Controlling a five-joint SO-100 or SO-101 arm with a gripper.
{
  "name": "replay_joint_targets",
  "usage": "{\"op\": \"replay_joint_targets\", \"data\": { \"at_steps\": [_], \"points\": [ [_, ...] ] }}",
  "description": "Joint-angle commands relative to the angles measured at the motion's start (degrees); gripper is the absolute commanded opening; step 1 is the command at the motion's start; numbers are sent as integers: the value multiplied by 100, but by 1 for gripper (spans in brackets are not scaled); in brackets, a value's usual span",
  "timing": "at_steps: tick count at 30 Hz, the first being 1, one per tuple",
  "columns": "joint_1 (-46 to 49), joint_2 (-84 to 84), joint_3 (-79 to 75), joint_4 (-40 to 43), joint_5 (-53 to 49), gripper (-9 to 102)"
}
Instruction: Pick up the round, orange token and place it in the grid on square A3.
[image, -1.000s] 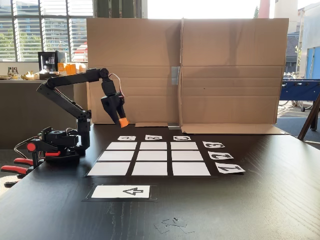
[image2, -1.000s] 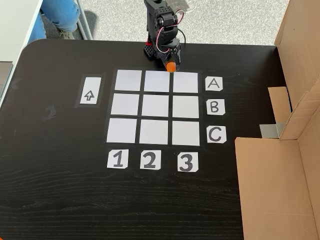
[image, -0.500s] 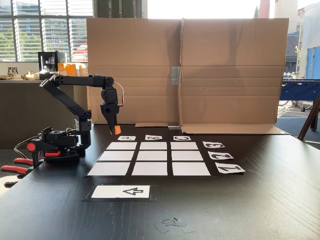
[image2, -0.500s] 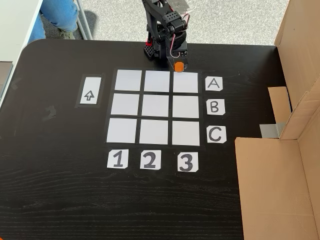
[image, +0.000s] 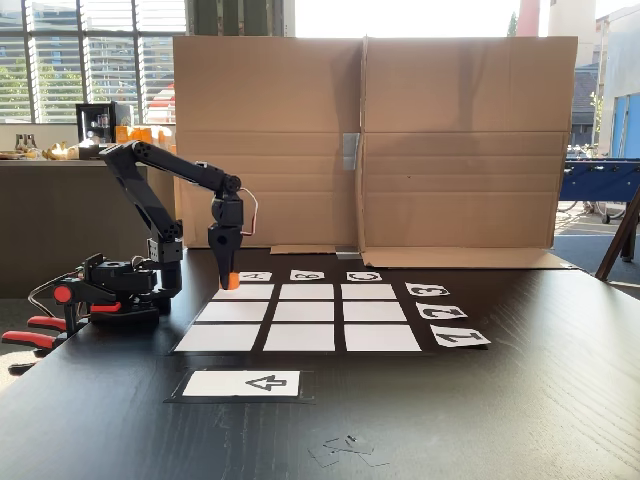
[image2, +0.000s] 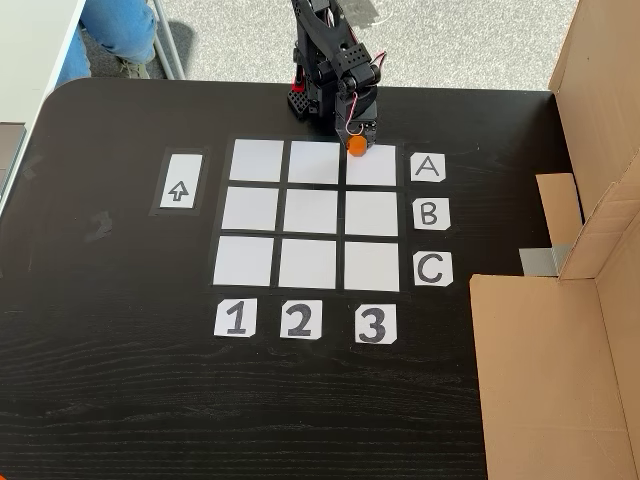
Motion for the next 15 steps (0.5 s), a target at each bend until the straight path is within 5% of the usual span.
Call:
{"op": "replay_joint_targets", "data": {
  "at_steps": [1,10,15],
  "points": [
    [-70,-149,70,-255,-70,-1],
    [-141,-483,-18,-527,-26,0],
    [-79,-431,62,-439,0,18]
  ]
}}
